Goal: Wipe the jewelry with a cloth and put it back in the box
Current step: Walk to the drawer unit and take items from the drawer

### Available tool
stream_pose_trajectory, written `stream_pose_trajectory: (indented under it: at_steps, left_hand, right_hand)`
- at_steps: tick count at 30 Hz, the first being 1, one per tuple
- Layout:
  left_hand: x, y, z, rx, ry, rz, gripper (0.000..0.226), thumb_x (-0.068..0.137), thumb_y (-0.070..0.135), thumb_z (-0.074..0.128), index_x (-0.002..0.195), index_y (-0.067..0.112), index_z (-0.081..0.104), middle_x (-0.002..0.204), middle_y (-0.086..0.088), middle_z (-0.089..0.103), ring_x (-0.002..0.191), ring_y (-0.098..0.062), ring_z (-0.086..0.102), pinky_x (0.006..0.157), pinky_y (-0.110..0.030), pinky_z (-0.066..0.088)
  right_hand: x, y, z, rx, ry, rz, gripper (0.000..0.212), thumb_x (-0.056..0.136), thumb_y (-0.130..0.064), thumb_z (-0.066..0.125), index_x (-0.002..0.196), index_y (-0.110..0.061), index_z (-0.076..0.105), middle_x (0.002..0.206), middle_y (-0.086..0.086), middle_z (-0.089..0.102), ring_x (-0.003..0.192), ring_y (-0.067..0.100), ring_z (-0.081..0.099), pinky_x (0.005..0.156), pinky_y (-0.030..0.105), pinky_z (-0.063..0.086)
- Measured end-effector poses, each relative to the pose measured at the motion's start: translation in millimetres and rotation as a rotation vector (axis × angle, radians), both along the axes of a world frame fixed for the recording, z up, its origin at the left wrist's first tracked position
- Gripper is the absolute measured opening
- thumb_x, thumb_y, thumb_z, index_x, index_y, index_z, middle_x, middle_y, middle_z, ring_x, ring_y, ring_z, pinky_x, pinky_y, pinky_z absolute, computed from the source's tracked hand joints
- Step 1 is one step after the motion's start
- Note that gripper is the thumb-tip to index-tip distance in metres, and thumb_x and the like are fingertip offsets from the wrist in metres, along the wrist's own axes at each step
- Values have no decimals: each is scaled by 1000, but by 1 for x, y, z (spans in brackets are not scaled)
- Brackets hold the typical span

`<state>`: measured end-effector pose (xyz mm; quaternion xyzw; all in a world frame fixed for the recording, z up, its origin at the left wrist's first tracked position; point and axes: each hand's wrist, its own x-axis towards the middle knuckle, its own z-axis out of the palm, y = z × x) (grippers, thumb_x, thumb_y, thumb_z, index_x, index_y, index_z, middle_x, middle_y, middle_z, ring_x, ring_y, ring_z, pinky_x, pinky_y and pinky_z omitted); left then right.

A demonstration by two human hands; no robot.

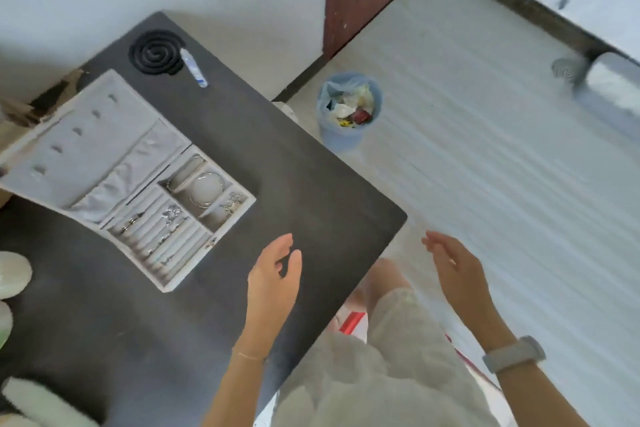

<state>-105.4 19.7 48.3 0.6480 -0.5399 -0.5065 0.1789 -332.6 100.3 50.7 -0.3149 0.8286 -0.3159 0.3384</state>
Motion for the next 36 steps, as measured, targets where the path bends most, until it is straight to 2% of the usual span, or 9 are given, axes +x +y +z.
stream_pose_trajectory:
  at_steps: [2, 5, 9, 13, 15, 18, 23, 28, 36]
  left_hand:
    - [-16, -5, -1, 15, 33, -44, 25, 92, 16, 50, 115, 22, 57, 114, 6, 62, 97, -1, 56, 81, -2, 39]
    - [-51, -18, 3, 2, 47, -143, 24, 92, 16, 50, 114, 22, 57, 110, 8, 62, 95, 1, 56, 75, 2, 39]
    - [-106, -28, 22, -68, 73, -260, 23, 92, 16, 50, 112, 22, 58, 104, 12, 63, 95, 3, 58, 76, 3, 39]
    - [-155, -12, 39, -55, 114, -235, 20, 91, 15, 51, 107, 22, 60, 103, 9, 66, 98, -4, 61, 88, -16, 44]
    - [-188, -9, 42, -56, 111, -204, 19, 90, 15, 51, 104, 23, 61, 102, 5, 67, 96, -5, 62, 84, -15, 44]
    - [-266, -11, 48, -91, 89, -219, 16, 90, 15, 51, 102, 21, 61, 98, 5, 67, 89, -4, 62, 71, -7, 45]
    - [-433, 0, 57, -93, 72, -522, 16, 91, 12, 51, 101, 23, 57, 96, 6, 64, 96, -16, 62, 88, -26, 46]
    - [-568, 38, 60, -66, 114, -783, 24, 89, 12, 53, 90, 36, 56, 95, 6, 66, 94, -18, 64, 91, -34, 49]
    - [-707, 124, 37, 52, 168, -1067, 17, 89, 20, 53, 91, 35, 60, 101, 7, 67, 98, -14, 63, 90, -32, 47]
  right_hand:
    - [-24, 22, 1, -23, 13, -105, 24, 94, -6, 41, 110, -10, 59, 105, 6, 63, 100, 24, 59, 83, 19, 45]
    - [-57, 46, 3, -71, -19, -274, 23, 94, -5, 41, 105, -14, 59, 100, 7, 65, 94, 24, 61, 75, 11, 47]
    - [-92, 60, 11, -166, -128, -433, 23, 94, -4, 40, 103, -13, 59, 91, -1, 65, 90, 21, 62, 85, 33, 49]
    - [-132, 60, 7, -228, -242, -428, 24, 94, -4, 40, 106, -9, 60, 90, -2, 65, 78, -1, 63, 79, 23, 50]
    - [-163, 50, 4, -264, -305, -411, 24, 94, -3, 40, 107, -7, 60, 91, 2, 65, 81, 6, 63, 77, 22, 50]
    - [-232, 41, 8, -326, -356, -396, 23, 94, -3, 40, 106, -9, 59, 91, 0, 64, 86, 16, 61, 80, 28, 48]
    - [-356, 87, 13, -374, -351, -572, 22, 94, -6, 41, 104, -14, 59, 90, -5, 65, 81, 5, 62, 81, 26, 49]
    - [-431, 165, 18, -347, -358, -842, 21, 94, -7, 43, 102, -16, 60, 93, 1, 66, 89, 19, 62, 86, 35, 48]
    - [-497, 267, 15, -334, -327, -1153, 22, 94, -8, 42, 102, -15, 61, 96, 6, 67, 93, 23, 62, 84, 34, 49]
